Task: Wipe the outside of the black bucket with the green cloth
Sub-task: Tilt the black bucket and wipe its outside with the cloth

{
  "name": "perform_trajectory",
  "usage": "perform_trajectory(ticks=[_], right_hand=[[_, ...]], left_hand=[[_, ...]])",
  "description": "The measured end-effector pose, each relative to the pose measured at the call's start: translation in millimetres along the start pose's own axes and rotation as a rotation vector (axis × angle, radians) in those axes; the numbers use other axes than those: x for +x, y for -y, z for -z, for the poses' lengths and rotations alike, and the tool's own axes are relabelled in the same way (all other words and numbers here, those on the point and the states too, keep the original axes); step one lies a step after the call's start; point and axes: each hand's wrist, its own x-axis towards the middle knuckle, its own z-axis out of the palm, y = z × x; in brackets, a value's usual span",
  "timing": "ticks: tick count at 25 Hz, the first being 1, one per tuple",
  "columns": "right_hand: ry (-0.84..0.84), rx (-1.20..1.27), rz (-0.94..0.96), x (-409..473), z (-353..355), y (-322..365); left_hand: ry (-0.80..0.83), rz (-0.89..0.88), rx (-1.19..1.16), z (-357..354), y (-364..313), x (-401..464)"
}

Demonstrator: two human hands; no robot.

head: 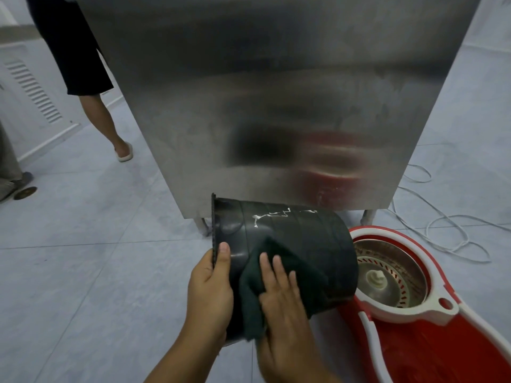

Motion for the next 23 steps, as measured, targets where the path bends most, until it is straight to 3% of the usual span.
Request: perform_trajectory(ticks=[2, 6, 9, 14, 18, 20, 23], right_hand=[[-0.042, 0.128, -0.1, 15.7, 20.1, -6.8], [-0.162, 0.218, -0.596, 30.7, 38.6, -48.2], [-0.266, 0.267, -0.764, 33.4, 47.5, -70.2], [-0.406, 0.843, -1.309, 46.7, 79.5, -82.3], [-0.557, 1.21, -1.377, 39.8, 82.1, -79.6], [-0.65, 1.285, -1.354, 40.3, 83.3, -84.4], [-0.717, 1.335, -1.351, 45.4, 86.4, -83.9]], left_hand=[[0.016, -0.014, 0.001, -0.2, 2.7, -2.2], [0.009, -0.024, 0.024, 2.9, 4.3, -5.8], [0.007, -0.003, 0.014, 4.9, 1.8, -6.8], [0.178, 0.051, -0.057, 19.1, -5.3, -3.1], [0.141, -0.085, 0.066, 25.9, -6.2, 0.1], [0.244, -0.14, 0.138, 30.7, -5.4, -1.3], [0.315, -0.056, 0.071, 38.8, -12.0, -3.6]])
